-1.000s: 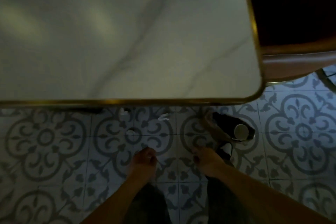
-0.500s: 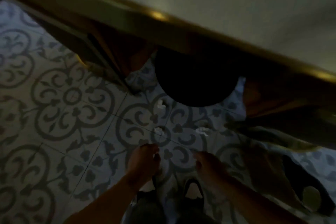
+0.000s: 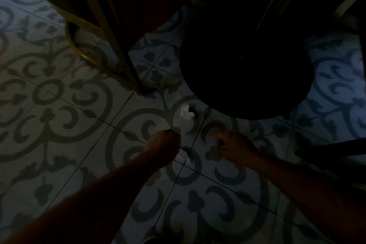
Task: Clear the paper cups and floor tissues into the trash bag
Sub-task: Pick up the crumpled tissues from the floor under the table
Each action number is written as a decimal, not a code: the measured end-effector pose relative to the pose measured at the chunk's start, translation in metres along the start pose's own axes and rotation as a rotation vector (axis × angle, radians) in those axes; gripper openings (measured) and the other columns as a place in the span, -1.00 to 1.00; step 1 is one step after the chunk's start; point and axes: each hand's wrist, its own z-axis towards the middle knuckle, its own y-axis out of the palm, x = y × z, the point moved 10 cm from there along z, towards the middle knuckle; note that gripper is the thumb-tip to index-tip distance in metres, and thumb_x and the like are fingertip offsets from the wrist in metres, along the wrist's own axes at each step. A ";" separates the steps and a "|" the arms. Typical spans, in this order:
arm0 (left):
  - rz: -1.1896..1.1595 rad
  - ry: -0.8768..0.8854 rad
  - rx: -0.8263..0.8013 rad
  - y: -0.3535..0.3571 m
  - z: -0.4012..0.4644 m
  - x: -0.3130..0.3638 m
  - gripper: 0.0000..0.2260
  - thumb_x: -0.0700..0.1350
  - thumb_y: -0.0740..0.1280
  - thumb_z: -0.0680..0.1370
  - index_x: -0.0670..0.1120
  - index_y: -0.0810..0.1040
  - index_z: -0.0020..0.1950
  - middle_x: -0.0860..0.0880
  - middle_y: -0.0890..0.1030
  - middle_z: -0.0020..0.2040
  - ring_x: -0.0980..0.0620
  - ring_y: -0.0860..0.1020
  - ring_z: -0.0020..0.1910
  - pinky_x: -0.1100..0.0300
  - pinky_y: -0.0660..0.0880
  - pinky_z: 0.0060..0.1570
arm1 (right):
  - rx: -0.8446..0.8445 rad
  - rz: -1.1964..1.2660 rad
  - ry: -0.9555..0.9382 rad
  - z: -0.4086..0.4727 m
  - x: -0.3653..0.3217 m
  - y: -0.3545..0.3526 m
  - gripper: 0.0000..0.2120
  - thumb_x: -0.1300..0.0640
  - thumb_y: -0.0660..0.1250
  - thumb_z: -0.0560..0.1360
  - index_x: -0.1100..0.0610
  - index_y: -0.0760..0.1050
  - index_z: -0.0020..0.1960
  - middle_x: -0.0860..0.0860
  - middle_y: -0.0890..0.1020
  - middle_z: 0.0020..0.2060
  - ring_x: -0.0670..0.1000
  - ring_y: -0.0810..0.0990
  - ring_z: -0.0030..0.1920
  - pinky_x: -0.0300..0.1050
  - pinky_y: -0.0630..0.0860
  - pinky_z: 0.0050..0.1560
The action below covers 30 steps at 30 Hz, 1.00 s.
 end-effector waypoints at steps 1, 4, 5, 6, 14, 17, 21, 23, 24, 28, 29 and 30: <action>0.006 0.032 0.002 0.000 0.010 -0.003 -0.79 -0.06 0.13 0.60 -0.08 0.53 -0.07 -0.05 0.59 -0.09 -0.02 0.56 -0.12 0.23 0.40 -0.25 | -0.005 -0.018 -0.055 0.012 -0.005 -0.001 -0.84 0.04 0.31 0.47 0.15 0.47 -0.15 0.11 0.59 -0.11 0.12 0.56 -0.10 -0.03 0.52 -0.10; 0.081 0.131 -0.024 0.003 0.027 -0.007 -0.77 -0.03 0.16 0.60 -0.09 0.56 0.07 -0.09 0.62 0.02 -0.10 0.60 0.01 0.03 0.54 -0.04 | -0.061 -0.132 -0.157 0.037 -0.016 0.006 -0.84 0.02 0.28 0.47 0.09 0.43 -0.19 0.06 0.54 -0.15 0.08 0.53 -0.15 -0.05 0.48 -0.15; 0.096 0.154 -0.032 0.006 0.029 -0.010 -0.77 -0.02 0.18 0.59 -0.07 0.56 0.11 -0.07 0.62 0.04 -0.09 0.59 0.02 0.05 0.53 -0.01 | -0.048 -0.150 -0.197 0.041 -0.021 0.005 -0.84 0.00 0.28 0.48 0.07 0.41 -0.21 0.03 0.51 -0.17 0.07 0.51 -0.17 -0.06 0.46 -0.17; 0.109 0.179 -0.039 0.008 0.030 -0.011 -0.76 0.01 0.19 0.59 -0.04 0.56 0.13 -0.05 0.62 0.05 -0.06 0.59 0.02 0.12 0.51 -0.04 | -0.029 -0.152 -0.221 0.043 -0.028 0.003 -0.83 -0.01 0.27 0.48 0.07 0.41 -0.21 0.02 0.51 -0.16 0.07 0.51 -0.17 -0.06 0.46 -0.17; 0.165 0.222 -0.105 0.004 0.024 -0.017 -0.81 0.04 0.34 0.50 0.07 0.54 0.09 0.04 0.57 -0.01 0.01 0.56 0.04 0.21 0.43 -0.03 | -0.246 -0.041 -0.192 0.008 -0.041 0.056 -0.64 -0.01 0.21 0.55 0.04 0.40 0.32 0.06 0.39 0.37 0.10 0.37 0.35 0.01 0.32 0.38; 0.195 0.218 -0.241 0.032 0.020 -0.022 -0.69 0.07 0.30 0.51 -0.06 0.53 0.17 -0.01 0.57 0.08 -0.01 0.54 0.12 0.08 0.48 0.14 | -0.280 -0.091 -0.295 0.003 -0.060 0.077 -0.57 0.02 0.21 0.55 0.00 0.31 0.41 0.04 0.30 0.43 0.12 0.30 0.40 0.04 0.31 0.39; 0.186 0.226 -0.325 0.050 0.015 -0.021 -0.63 0.06 0.26 0.54 -0.06 0.48 0.29 -0.06 0.50 0.30 -0.06 0.49 0.25 0.08 0.43 0.23 | -0.401 -0.279 -0.324 0.008 -0.063 0.104 -0.41 -0.10 0.22 0.51 -0.13 0.10 0.48 0.00 0.01 0.54 0.10 -0.03 0.52 0.13 0.11 0.48; 0.181 0.226 -0.309 0.048 0.013 -0.020 -0.61 0.04 0.26 0.55 -0.04 0.44 0.35 -0.06 0.49 0.32 -0.05 0.48 0.26 0.10 0.43 0.22 | -0.426 -0.295 -0.323 0.008 -0.067 0.106 -0.39 -0.11 0.21 0.52 -0.13 0.05 0.50 -0.01 -0.05 0.55 0.11 -0.11 0.52 0.15 0.04 0.50; 0.169 0.213 -0.301 0.047 0.011 -0.019 -0.60 0.04 0.26 0.56 -0.04 0.42 0.37 -0.05 0.49 0.32 -0.05 0.48 0.26 0.12 0.43 0.21 | -0.437 -0.296 -0.330 0.007 -0.071 0.106 -0.38 -0.10 0.21 0.53 -0.11 0.03 0.51 -0.01 -0.06 0.55 0.11 -0.13 0.53 0.15 0.01 0.50; 0.079 0.145 -0.323 0.049 0.009 -0.023 -0.65 -0.01 0.26 0.57 -0.07 0.47 0.33 -0.06 0.51 0.30 -0.03 0.48 0.25 0.15 0.40 0.23 | -0.484 -0.369 -0.309 0.002 -0.074 0.115 -0.35 -0.12 0.15 0.55 -0.07 -0.07 0.53 -0.03 -0.11 0.55 0.12 -0.18 0.52 0.19 -0.06 0.48; 0.074 0.129 -0.342 0.051 0.009 -0.023 -0.68 -0.01 0.25 0.58 -0.08 0.49 0.30 -0.06 0.52 0.29 -0.02 0.48 0.24 0.14 0.40 0.23 | -0.501 -0.390 -0.294 0.000 -0.072 0.116 -0.35 -0.14 0.14 0.55 -0.07 -0.10 0.53 -0.02 -0.13 0.55 0.13 -0.18 0.52 0.20 -0.06 0.47; 0.049 0.099 -0.356 0.053 0.010 -0.025 -0.70 -0.02 0.24 0.59 -0.07 0.51 0.27 -0.06 0.53 0.28 -0.02 0.49 0.23 0.15 0.40 0.22 | -0.518 -0.403 -0.287 -0.002 -0.070 0.116 -0.34 -0.14 0.13 0.55 -0.07 -0.11 0.53 -0.02 -0.15 0.55 0.14 -0.18 0.52 0.19 -0.07 0.48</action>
